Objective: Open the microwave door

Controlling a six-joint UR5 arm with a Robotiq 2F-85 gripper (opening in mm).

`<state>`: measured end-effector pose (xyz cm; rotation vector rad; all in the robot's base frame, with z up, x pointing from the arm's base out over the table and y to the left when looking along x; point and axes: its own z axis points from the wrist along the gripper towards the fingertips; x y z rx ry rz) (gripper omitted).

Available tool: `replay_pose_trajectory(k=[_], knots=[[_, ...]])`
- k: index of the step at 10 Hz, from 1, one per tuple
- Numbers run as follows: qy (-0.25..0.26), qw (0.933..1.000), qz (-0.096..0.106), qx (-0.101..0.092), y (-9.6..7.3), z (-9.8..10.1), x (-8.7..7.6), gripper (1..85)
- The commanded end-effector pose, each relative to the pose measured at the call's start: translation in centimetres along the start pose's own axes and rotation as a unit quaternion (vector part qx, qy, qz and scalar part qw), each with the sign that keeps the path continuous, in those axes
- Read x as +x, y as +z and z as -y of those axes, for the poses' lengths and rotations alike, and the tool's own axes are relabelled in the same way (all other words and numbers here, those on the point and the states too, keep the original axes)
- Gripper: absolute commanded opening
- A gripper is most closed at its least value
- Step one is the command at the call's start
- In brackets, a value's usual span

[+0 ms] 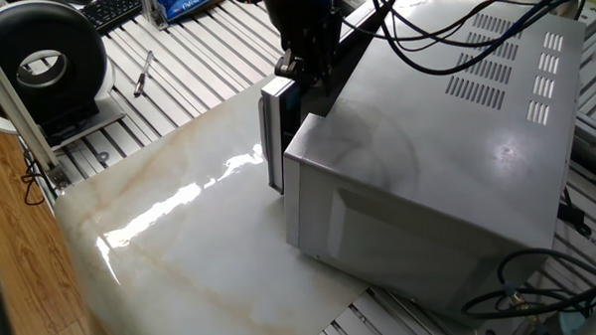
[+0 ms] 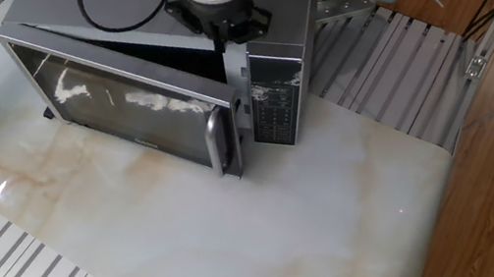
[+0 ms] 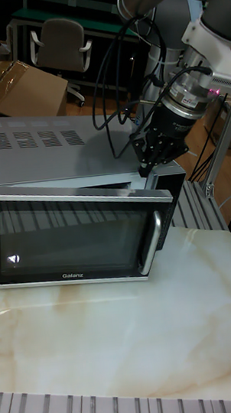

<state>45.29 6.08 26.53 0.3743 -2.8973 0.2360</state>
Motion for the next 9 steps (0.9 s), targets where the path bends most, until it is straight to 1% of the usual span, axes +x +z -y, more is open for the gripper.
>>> replay_pose_trajectory(k=[1,2,4,5,6,7,9], knots=[[-0.006,0.9999,0.012,0.0,0.9,0.1,-1.6,1.0],[-0.011,0.9997,0.019,0.005,1.5,0.3,-2.5,1.0],[-0.027,0.999,0.029,0.023,2.1,1.3,-3.6,1.0],[-0.032,0.9985,0.037,0.023,2.4,1.3,-4.3,1.0],[-0.034,0.9981,0.049,0.016,2.4,0.9,-4.9,1.0],[-0.033,0.9976,0.059,0.015,2.3,0.9,-5.4,1.0],[-0.035,0.997,0.068,0.014,2.4,0.9,-6.0,1.0]])
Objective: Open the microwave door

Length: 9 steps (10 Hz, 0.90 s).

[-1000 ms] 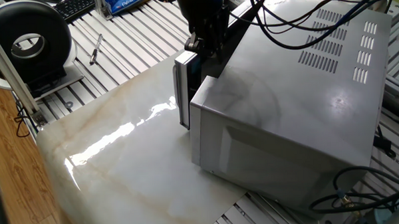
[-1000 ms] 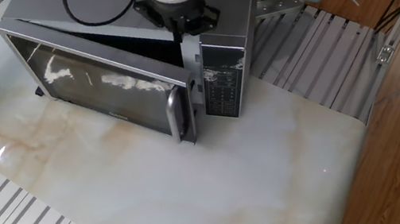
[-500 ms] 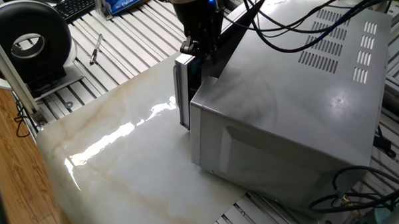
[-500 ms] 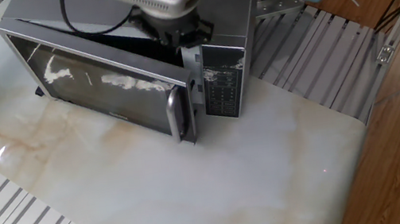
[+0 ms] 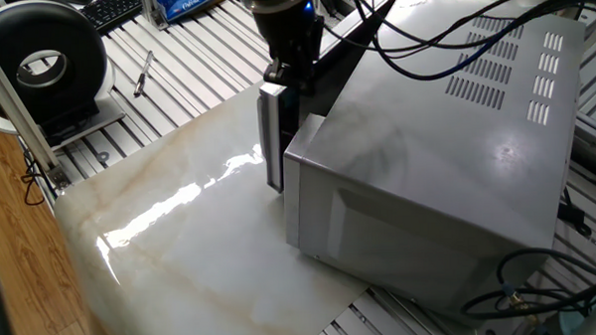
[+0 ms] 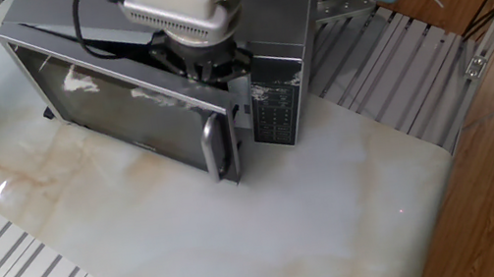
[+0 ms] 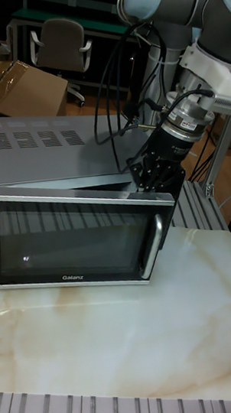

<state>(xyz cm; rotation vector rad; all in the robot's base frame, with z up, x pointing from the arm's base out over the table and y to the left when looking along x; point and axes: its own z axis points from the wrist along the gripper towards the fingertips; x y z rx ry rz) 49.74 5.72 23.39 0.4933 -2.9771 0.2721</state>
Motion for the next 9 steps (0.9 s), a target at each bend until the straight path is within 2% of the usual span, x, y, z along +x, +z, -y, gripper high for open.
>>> replay_pose_trajectory(k=[1,2,3,5,7,9], knots=[[-0.004,0.9998,0.019,-0.004,0.1,0.0,-1.0,1.0],[-0.004,0.9998,0.018,-0.003,-0.1,0.3,-0.6,1.0],[-0.004,0.9998,0.018,-0.011,-0.4,0.3,0.0,1.0],[0.015,0.9993,0.02,-0.026,-0.5,-0.4,-0.1,1.0],[0.034,0.998,0.038,-0.036,-0.6,-0.9,-1.0,1.0],[0.042,0.9967,0.063,-0.028,-0.7,-0.4,-2.3,1.0]])
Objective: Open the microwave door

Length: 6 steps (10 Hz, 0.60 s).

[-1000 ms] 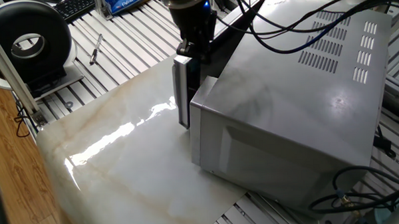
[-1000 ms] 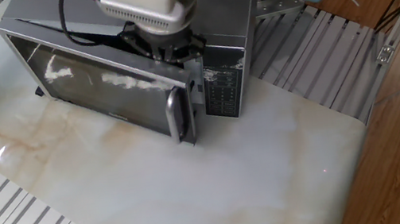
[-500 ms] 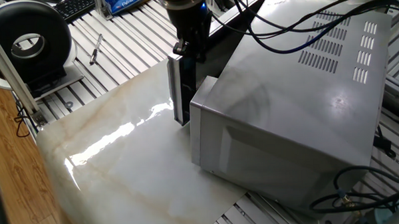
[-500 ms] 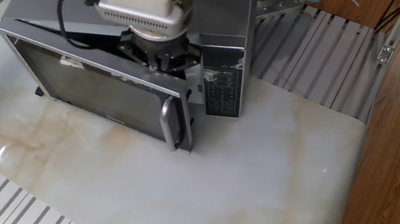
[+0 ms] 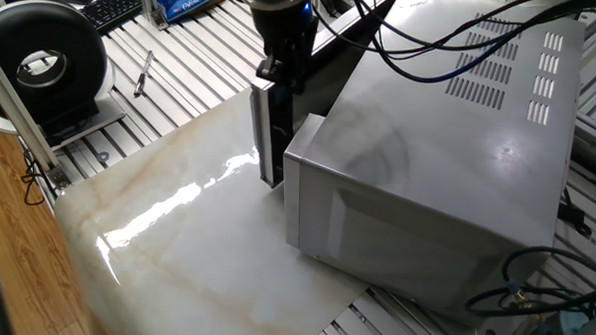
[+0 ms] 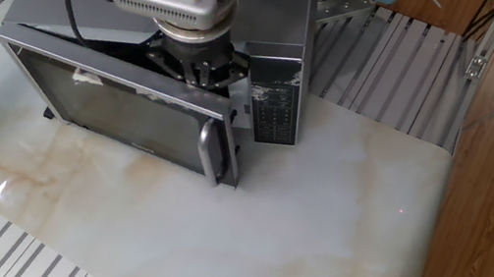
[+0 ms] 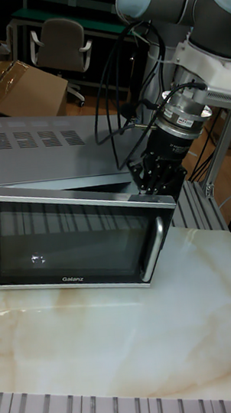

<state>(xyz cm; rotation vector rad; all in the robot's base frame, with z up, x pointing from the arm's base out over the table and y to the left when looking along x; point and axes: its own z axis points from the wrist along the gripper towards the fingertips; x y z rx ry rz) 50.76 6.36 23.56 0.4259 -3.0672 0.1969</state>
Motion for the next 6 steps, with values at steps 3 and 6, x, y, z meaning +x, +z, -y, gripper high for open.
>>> replay_pose_trajectory(k=[3,6], knots=[[0.008,0.999,0.044,-0.004,-0.3,-0.1,-2.2,1.0],[-0.014,0.9992,0.037,0.0,-0.5,0.7,-5.2,1.0]])
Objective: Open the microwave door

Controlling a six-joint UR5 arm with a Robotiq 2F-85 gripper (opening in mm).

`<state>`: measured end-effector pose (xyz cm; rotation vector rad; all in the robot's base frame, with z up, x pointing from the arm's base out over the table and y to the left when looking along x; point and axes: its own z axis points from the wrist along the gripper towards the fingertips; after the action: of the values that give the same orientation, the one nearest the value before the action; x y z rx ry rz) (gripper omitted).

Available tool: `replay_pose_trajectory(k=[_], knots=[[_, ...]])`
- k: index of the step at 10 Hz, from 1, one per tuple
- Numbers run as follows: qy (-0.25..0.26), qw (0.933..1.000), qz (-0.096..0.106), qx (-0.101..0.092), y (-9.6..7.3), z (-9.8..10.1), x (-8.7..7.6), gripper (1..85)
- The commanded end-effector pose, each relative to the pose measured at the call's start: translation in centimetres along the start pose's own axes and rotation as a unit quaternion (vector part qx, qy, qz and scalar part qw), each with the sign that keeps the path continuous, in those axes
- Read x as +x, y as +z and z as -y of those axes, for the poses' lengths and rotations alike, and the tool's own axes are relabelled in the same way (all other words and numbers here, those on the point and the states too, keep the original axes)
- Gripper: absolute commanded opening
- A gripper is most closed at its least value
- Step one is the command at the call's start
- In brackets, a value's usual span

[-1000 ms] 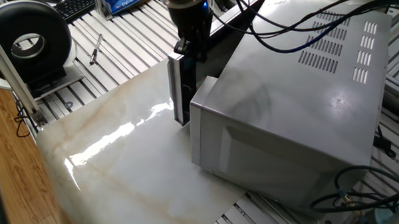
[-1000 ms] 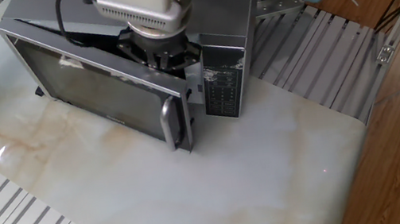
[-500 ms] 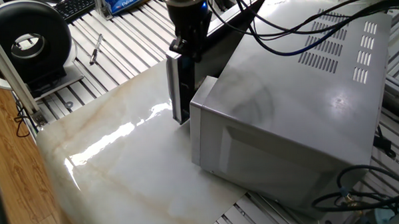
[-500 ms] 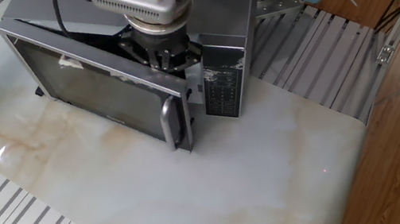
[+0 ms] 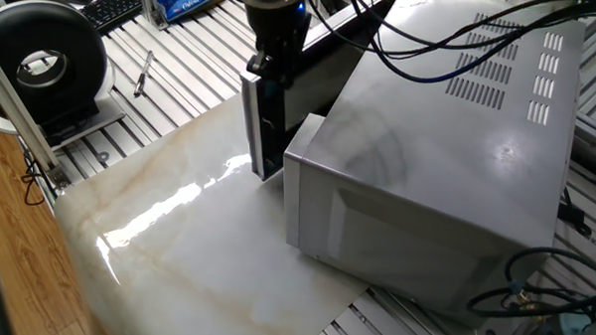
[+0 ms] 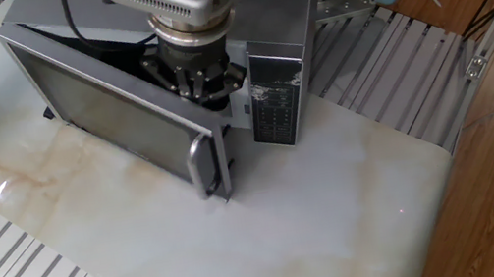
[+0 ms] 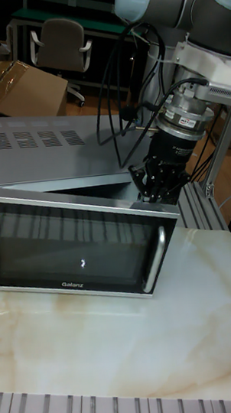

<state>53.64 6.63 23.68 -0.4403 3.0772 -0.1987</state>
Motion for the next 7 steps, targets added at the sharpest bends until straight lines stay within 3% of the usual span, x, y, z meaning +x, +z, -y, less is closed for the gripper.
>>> replay_pose_trajectory(k=[1,5,7], knots=[[-0.02,0.9998,0.004,-0.004,-0.5,0.5,-3.5,1.0],[-0.061,0.998,0.02,0.004,-0.2,2.3,-7.1,1.0],[-0.09,0.9953,0.031,0.015,0.8,3.2,-8.5,1.0]])
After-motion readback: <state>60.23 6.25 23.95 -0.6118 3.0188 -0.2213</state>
